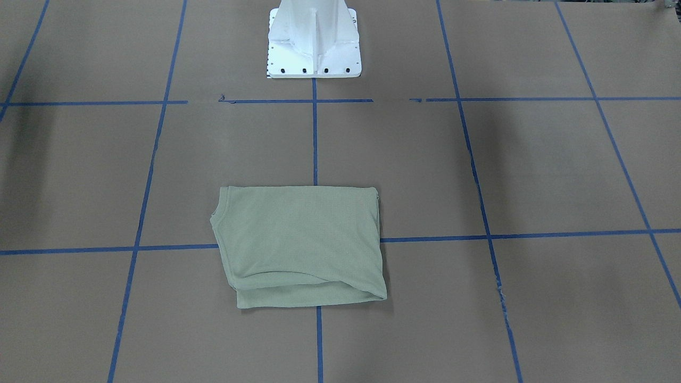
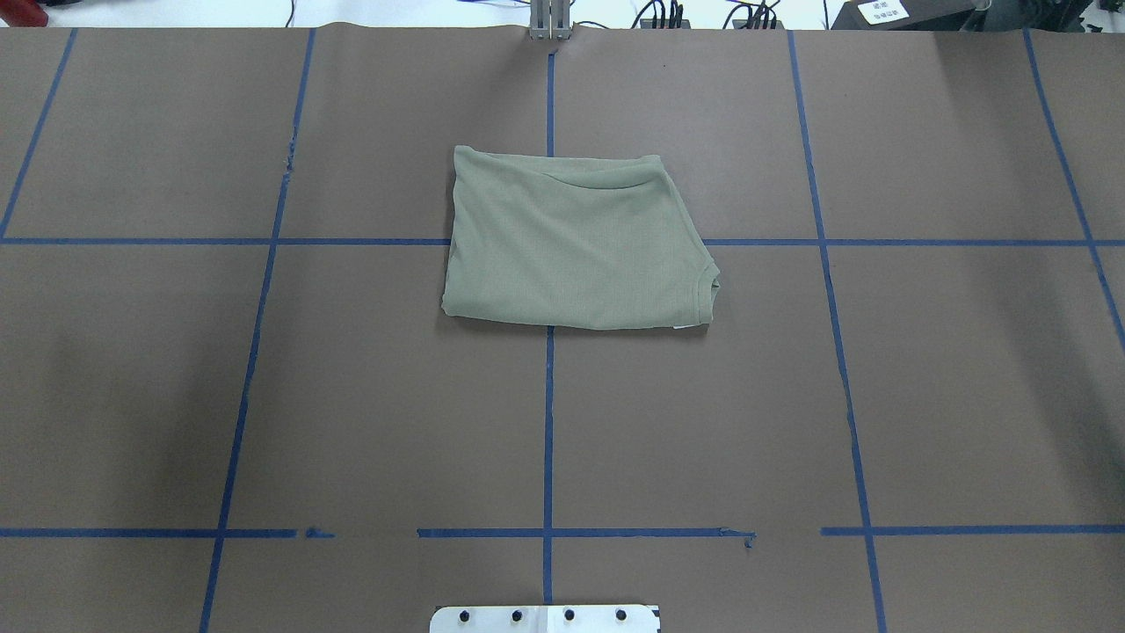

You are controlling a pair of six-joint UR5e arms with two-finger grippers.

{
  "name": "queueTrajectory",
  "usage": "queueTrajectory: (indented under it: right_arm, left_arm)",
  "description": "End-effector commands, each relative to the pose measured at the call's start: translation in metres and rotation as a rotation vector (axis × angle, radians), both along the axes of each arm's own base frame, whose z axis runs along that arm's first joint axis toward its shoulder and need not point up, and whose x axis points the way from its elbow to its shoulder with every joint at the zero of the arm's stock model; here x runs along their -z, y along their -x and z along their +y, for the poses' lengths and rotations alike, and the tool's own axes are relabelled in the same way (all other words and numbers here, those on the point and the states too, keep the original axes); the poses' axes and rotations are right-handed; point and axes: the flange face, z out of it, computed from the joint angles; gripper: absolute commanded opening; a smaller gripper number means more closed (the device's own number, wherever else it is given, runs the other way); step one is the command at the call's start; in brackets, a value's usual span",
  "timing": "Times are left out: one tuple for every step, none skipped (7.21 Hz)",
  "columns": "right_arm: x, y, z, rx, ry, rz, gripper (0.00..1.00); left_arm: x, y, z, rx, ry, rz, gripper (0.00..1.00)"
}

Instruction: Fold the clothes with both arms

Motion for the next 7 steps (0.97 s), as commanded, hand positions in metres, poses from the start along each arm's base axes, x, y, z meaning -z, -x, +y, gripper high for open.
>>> queueTrajectory:
  right_arm:
    - [0.002,0.0,-0.002,0.0,-0.002,-0.001,1.0]
    - [0.002,0.0,-0.002,0.0,-0.001,-0.002,1.0]
    - [0.001,0.001,-0.002,-0.002,0.002,-0.002,1.0]
    - [0.001,0.0,-0.002,-0.003,0.003,-0.001,1.0]
    - [0.0,0.0,-0.002,-0.007,0.008,-0.001,1.0]
    - [0.001,0.0,-0.003,-0.008,0.006,0.001,1.0]
    - [0.001,0.0,-0.003,-0.009,0.007,0.001,1.0]
  left_arm:
    - [0.003,-0.001,-0.001,-0.001,-0.007,0.001,1.0]
    - [0.005,-0.001,-0.001,-0.001,-0.011,0.003,1.0]
    - [0.007,-0.001,-0.001,-0.001,-0.016,0.003,1.0]
    - [0.012,-0.001,-0.002,-0.001,-0.026,0.004,1.0]
    - [0.014,-0.001,-0.002,-0.001,-0.028,0.004,1.0]
    - [0.013,-0.001,-0.002,-0.001,-0.028,0.004,1.0]
    - [0.013,-0.001,-0.002,-0.001,-0.027,0.002,1.0]
